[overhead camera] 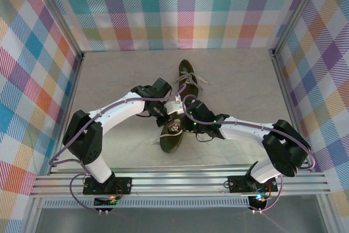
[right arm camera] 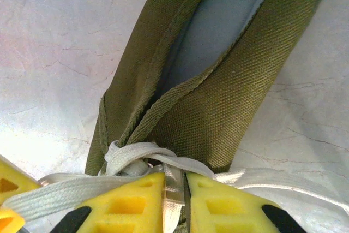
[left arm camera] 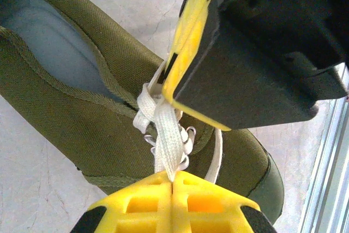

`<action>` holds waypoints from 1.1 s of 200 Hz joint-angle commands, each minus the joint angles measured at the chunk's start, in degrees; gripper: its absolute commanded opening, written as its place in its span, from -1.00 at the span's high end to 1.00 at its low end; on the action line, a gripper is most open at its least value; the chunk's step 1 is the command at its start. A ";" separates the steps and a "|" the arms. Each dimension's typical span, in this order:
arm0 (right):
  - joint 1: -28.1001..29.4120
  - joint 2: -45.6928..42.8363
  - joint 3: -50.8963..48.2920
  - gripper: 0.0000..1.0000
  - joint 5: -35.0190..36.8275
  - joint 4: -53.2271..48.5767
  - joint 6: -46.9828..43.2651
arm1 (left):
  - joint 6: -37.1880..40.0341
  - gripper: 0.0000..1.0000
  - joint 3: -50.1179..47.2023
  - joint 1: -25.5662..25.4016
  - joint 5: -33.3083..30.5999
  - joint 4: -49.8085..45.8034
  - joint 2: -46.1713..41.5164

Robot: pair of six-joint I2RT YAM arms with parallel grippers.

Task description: Tie the shoes

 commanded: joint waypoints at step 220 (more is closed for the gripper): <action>-1.30 -4.73 -4.87 1.00 -4.25 13.33 -3.86 | -3.21 1.00 -0.02 2.90 1.88 1.06 -2.01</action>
